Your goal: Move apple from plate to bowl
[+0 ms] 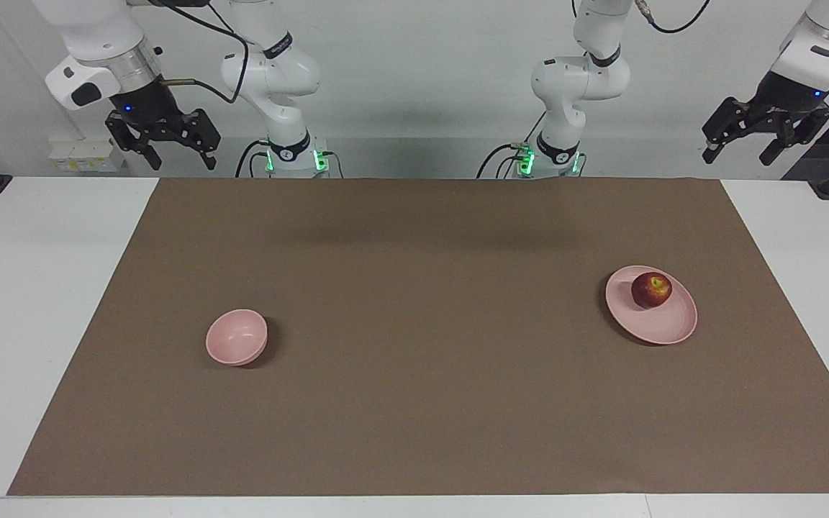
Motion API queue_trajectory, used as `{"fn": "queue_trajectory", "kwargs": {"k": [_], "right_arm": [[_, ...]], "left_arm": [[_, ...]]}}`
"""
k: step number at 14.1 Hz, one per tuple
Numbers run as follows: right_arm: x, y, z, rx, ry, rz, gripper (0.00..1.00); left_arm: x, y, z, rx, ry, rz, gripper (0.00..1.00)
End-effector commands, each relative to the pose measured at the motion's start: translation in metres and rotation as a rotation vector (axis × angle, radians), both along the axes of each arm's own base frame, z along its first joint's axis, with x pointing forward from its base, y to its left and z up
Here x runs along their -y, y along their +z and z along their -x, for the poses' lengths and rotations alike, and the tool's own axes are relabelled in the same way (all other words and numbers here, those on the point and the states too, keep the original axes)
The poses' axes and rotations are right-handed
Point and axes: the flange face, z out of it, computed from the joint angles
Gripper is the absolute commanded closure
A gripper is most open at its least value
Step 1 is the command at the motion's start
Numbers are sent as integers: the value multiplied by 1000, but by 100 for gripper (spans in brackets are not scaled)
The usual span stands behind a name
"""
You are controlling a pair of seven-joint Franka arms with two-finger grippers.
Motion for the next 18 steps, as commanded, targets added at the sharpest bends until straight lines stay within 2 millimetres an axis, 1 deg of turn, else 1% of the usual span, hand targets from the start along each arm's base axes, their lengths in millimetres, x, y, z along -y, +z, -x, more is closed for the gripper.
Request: {"fn": "queue_trajectory", "kwargs": {"k": [1, 3, 6, 17, 18], "right_arm": [[5, 12, 0, -28, 15, 28, 0], [4, 11, 0, -30, 14, 25, 0], [3, 11, 2, -33, 14, 22, 0], [0, 10, 2, -29, 16, 11, 0], [0, 10, 2, -29, 16, 12, 0]], "left_arm": [[3, 1, 6, 6, 7, 11, 0], [4, 2, 6, 8, 2, 11, 0], [10, 1, 7, 0, -9, 11, 0], [8, 1, 7, 3, -6, 11, 0], [8, -1, 6, 3, -10, 11, 0]]}}
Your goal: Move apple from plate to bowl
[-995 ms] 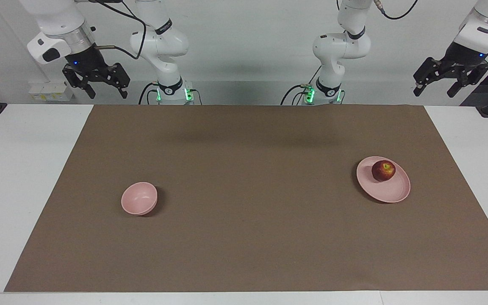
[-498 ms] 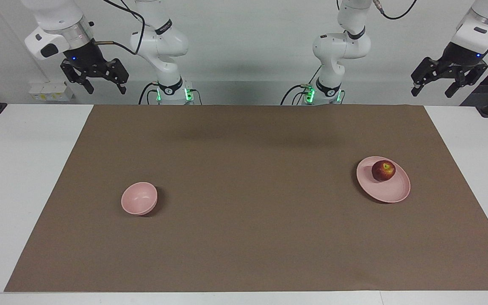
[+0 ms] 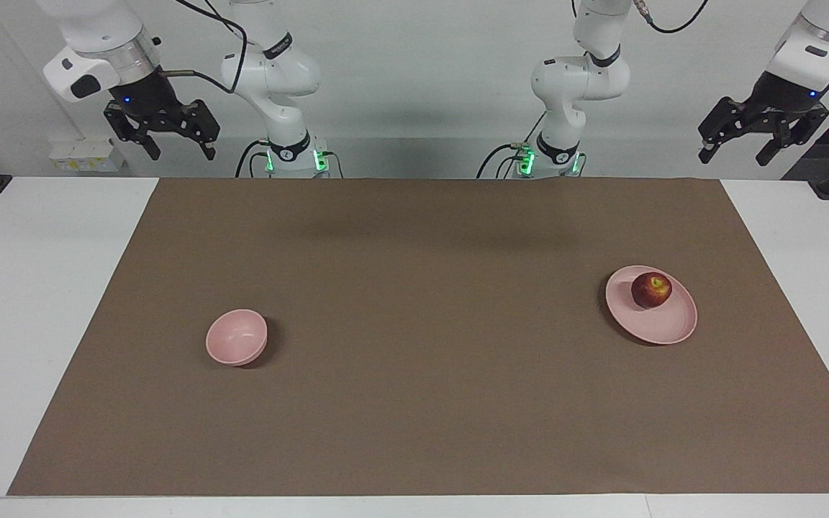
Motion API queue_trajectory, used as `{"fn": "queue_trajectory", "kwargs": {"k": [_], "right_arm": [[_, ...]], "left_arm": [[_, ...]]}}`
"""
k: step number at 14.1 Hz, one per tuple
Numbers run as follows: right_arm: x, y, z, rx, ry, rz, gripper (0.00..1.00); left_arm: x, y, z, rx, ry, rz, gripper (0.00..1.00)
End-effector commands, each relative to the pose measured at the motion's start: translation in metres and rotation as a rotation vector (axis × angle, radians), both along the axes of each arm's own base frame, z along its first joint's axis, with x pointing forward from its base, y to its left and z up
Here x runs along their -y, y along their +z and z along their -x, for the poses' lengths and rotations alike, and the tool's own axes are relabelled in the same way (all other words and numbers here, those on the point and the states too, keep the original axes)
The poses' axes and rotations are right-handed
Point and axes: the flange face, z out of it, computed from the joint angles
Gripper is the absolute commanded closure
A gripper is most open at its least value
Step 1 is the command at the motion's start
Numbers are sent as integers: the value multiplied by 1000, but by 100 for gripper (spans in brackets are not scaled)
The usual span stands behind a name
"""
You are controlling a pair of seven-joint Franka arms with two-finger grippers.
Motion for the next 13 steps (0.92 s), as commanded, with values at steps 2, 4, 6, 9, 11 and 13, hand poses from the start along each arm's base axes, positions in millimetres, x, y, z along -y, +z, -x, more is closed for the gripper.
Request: {"fn": "queue_trajectory", "kwargs": {"k": [2, 4, 6, 9, 11, 13], "right_arm": [[0, 3, -1, -7, 13, -1, 0], [1, 3, -1, -7, 9, 1, 0], [3, 5, 2, -10, 7, 5, 0], [-8, 1, 3, -18, 23, 7, 0], [-11, -1, 3, -23, 27, 1, 0], [-14, -11, 1, -42, -15, 0, 0]], "left_arm": [[0, -5, 5, 32, 2, 10, 0], [-2, -17, 4, 43, 8, 12, 0], [-3, -31, 1, 29, 6, 14, 0], [-5, -64, -6, 37, 13, 15, 0], [-5, -90, -10, 30, 15, 13, 0], [-6, -124, -12, 20, 17, 13, 0]]}}
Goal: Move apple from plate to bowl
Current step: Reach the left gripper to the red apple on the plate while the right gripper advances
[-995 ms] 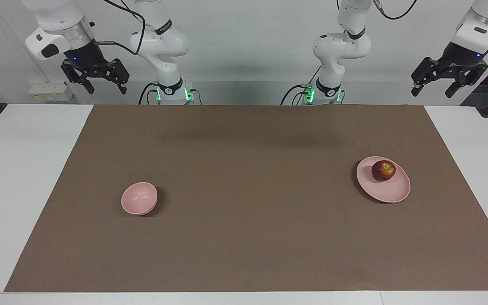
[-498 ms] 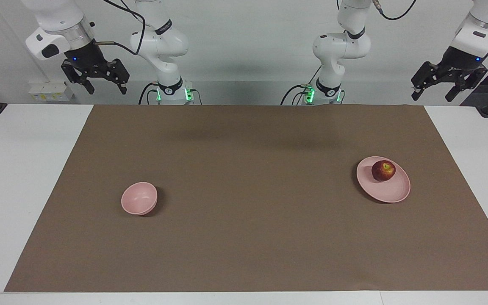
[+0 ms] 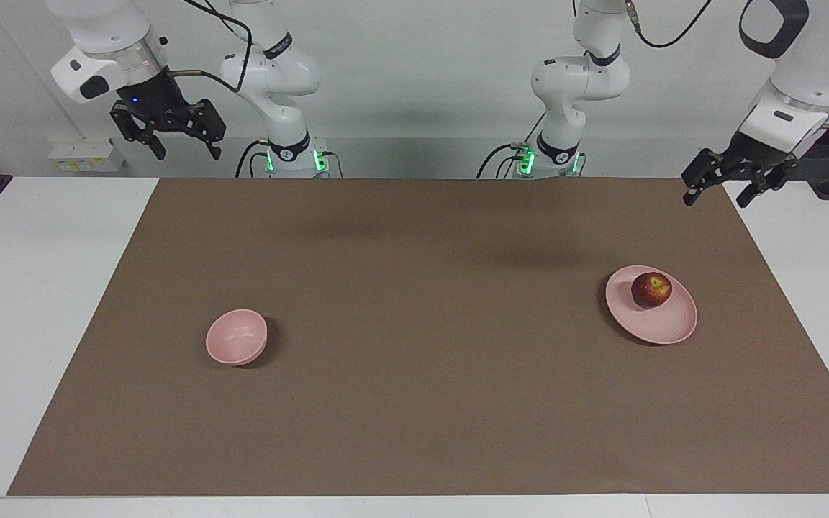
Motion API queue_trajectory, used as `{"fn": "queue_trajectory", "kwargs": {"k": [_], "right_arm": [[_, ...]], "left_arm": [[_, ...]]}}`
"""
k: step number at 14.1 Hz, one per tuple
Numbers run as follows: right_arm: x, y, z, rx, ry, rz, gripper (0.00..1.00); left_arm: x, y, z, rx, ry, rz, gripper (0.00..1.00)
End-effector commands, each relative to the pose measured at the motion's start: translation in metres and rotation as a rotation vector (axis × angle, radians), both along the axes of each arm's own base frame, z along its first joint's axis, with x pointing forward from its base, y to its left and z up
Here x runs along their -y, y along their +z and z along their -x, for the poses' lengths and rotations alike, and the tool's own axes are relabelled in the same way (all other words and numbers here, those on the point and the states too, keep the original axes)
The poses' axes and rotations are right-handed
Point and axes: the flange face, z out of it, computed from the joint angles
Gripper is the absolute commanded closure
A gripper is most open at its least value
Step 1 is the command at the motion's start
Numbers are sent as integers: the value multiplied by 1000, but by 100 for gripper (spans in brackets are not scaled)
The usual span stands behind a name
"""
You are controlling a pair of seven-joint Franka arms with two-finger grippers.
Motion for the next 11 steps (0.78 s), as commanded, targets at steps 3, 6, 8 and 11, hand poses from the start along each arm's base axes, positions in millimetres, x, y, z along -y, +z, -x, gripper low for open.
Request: {"fn": "queue_trajectory", "kwargs": {"k": [3, 6, 8, 11], "right_arm": [[-31, -23, -6, -43, -127, -24, 0], [-41, -42, -12, -69, -231, -71, 0], [-60, -54, -17, -104, -316, -88, 0], [-86, -81, -24, -142, -502, -156, 0]], "left_arm": [[-4, -67, 9, 35, 10, 11, 0], [-14, -107, 12, 42, -38, 5, 0], [-15, -136, 13, 72, -41, -1, 0], [-21, -185, 12, 99, -28, -11, 0]]}}
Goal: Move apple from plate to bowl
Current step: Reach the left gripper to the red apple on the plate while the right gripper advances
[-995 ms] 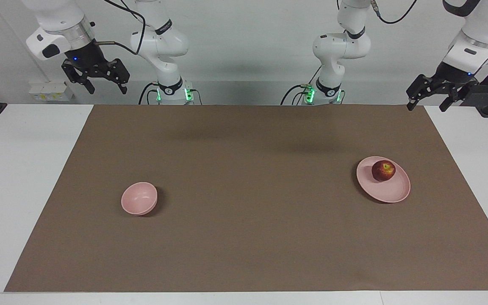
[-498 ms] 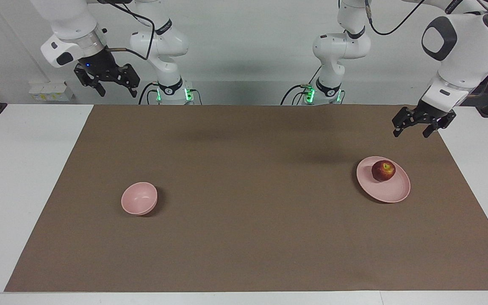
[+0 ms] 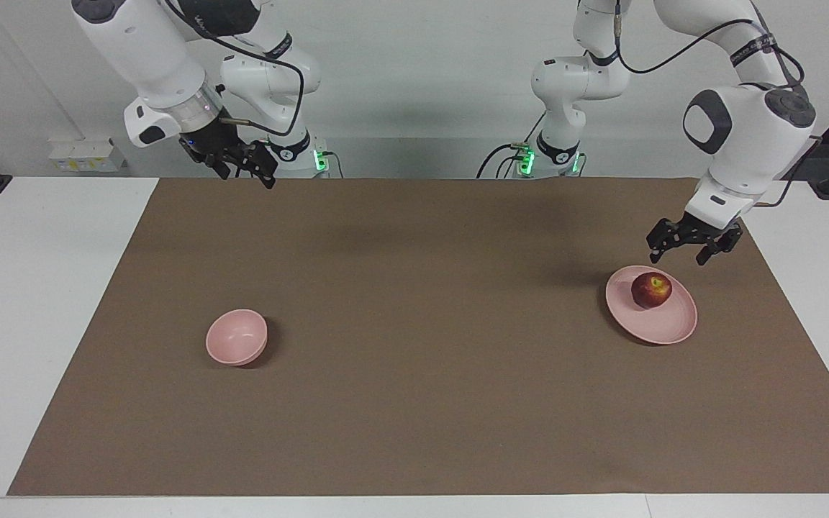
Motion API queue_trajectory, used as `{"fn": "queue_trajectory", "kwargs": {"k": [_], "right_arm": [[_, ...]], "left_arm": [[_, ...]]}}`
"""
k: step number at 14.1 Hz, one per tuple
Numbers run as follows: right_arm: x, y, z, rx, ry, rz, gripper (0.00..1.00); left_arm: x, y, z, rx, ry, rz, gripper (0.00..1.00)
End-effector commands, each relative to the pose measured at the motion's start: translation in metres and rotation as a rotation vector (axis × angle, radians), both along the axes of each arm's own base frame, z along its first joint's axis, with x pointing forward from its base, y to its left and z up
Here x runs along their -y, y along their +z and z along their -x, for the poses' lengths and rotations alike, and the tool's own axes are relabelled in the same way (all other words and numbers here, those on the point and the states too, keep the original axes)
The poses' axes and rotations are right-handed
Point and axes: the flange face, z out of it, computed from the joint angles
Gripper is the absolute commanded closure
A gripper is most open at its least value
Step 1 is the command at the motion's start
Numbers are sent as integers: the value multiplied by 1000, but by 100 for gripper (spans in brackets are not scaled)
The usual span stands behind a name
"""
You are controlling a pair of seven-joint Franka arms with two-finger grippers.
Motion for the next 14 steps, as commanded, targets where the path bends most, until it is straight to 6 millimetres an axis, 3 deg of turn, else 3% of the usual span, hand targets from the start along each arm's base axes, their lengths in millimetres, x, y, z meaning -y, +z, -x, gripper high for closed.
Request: {"fn": "queue_trajectory", "kwargs": {"k": [1, 5, 9, 12, 13, 14], "right_arm": [[-22, -30, -8, -48, -187, -74, 0], [-53, -77, -35, -183, -420, -202, 0], [-84, -106, -48, -285, -610, -289, 0], [-100, -124, -59, -410, -805, -368, 0], [-110, -127, -60, -439, -878, -396, 0], [-122, -128, -59, -443, -915, -395, 0]], "left_arm": [[-7, -43, 7, 37, -3, -2, 0], [-7, -80, 14, 54, -16, -12, 0], [-9, -107, 12, 70, -14, -20, 0], [-10, -111, 14, 63, -10, -20, 0], [-10, -111, 15, 52, -13, -19, 7], [-10, -111, 15, 49, -13, -18, 36]]}}
